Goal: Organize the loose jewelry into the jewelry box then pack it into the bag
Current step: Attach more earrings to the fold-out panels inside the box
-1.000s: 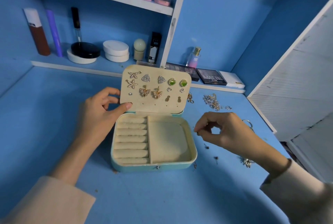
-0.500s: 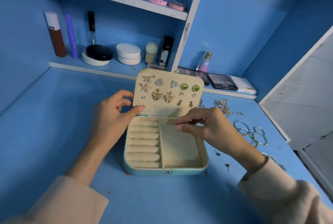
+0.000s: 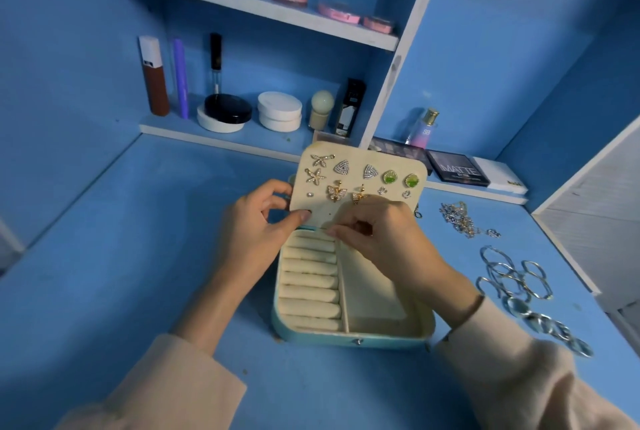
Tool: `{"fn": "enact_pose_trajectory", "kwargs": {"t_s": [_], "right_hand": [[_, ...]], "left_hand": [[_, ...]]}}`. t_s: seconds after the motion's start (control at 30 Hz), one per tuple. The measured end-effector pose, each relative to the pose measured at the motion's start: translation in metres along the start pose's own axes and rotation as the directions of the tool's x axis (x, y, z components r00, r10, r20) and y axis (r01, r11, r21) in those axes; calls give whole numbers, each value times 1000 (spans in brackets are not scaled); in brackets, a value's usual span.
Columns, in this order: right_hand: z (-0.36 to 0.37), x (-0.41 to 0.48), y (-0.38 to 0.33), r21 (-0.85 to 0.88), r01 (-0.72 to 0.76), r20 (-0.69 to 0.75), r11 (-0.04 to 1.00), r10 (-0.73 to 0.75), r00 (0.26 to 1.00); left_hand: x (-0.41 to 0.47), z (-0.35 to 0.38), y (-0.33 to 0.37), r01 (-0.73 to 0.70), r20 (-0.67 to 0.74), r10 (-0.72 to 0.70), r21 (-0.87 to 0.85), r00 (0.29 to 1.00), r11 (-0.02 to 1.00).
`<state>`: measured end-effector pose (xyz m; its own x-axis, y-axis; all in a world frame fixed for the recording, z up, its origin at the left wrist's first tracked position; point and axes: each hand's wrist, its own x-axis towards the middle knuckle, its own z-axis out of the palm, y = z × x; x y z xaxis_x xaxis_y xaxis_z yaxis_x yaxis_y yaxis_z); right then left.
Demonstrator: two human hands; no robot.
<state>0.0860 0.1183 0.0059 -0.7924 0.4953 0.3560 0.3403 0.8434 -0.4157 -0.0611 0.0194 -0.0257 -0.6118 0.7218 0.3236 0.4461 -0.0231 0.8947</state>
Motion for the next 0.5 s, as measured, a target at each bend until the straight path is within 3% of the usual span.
{"fn": "enact_pose_trajectory", "kwargs": {"t_s": [0.23, 0.5], "right_hand": [[2, 4, -5, -8, -77, -33, 997, 77, 997], [3, -2, -4, 28, -101, 22, 995, 100, 995]], "left_hand": [[0, 1, 0, 8, -1, -8, 0, 1000, 1000], [0, 0, -1, 10, 5, -10, 11, 1000, 1000]]}}
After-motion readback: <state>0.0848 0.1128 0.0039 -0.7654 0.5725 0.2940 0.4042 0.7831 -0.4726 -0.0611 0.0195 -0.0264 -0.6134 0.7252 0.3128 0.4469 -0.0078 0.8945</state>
